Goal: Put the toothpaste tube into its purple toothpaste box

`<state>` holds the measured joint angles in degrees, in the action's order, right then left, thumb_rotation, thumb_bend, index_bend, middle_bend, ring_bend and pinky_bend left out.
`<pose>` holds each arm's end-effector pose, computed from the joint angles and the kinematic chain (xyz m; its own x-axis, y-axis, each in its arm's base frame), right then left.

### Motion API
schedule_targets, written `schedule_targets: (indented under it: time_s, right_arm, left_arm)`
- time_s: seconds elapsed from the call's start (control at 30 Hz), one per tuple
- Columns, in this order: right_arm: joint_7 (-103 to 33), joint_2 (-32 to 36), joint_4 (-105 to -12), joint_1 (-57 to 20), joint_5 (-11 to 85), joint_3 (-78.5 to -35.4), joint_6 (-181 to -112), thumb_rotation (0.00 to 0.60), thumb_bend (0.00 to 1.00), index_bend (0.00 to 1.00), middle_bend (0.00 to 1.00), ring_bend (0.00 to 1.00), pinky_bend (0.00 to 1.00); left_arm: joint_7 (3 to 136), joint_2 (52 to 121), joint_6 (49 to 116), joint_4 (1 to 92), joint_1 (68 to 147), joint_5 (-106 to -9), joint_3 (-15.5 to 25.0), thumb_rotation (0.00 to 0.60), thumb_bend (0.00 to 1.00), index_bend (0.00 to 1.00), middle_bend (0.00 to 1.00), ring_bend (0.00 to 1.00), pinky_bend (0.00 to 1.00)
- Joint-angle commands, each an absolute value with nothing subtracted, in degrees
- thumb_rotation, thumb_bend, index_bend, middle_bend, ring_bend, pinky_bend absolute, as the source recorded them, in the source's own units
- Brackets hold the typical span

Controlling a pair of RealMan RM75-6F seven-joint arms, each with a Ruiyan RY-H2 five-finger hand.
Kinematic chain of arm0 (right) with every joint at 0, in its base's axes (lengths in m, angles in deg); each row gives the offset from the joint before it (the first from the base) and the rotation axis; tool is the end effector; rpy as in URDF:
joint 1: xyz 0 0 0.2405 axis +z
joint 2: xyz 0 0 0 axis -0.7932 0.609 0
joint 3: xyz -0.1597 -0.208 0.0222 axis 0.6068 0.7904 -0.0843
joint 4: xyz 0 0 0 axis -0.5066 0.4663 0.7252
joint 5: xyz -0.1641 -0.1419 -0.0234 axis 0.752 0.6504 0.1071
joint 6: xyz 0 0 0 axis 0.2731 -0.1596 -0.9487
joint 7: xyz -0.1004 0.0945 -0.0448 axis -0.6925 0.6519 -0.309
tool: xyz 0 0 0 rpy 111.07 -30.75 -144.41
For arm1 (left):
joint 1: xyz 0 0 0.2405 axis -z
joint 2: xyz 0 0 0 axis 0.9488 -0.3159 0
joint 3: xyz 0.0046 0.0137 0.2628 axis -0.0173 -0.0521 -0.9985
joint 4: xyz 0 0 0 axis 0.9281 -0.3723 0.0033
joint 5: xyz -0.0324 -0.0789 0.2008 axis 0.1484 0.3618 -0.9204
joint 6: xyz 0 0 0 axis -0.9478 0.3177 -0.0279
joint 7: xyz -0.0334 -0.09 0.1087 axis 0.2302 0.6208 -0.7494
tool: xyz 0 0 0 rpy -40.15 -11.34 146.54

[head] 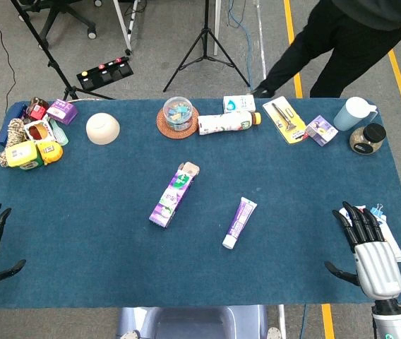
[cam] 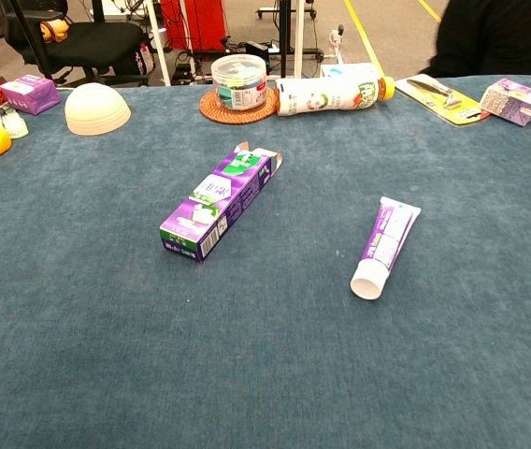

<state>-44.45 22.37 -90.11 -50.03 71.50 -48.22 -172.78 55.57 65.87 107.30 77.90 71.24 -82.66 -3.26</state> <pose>-0.2496 -0.1600 0.1473 0.3208 0.0614 0.9451 -0.9301 -0.1680 0.3266 -0.2943 0.1436 0.1485 0.4669 0.0358 0.8836 0.8814 0.0631 -0.4682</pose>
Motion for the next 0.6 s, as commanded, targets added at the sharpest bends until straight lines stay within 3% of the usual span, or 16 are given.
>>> schedule_targets:
  time_s: [0.03,0.37,0.6]
  right_arm:
    - [-44.3,22.4,-90.1,-49.9,71.4,-48.2,-172.6,0.6,0.0,0.09,0.02,0.0,0.03]
    - [-44.3,22.1,-90.0,-49.5,71.7,-48.1,-171.8,0.6,0.0,0.09,0.02,0.0,0.03]
    - [-44.9,18.7,-87.4,-45.0,71.0,-49.7,-165.9,0.6,0.0,0.09,0.03,0.01,0.04]
  left_arm:
    - [55.5,65.9,107.2,77.9,71.2,-82.8,-3.4,0.6,0.06,0.0,0.0,0.0,0.14]
    - [55.6,65.8,107.0,78.0,71.1,-82.8,-3.7,0.6,0.06,0.0,0.0,0.0,0.14]
    - [56.5,65.6,107.3,78.1,70.9,-82.6,-3.5,0.6,0.07,0.0,0.0,0.0,0.14]
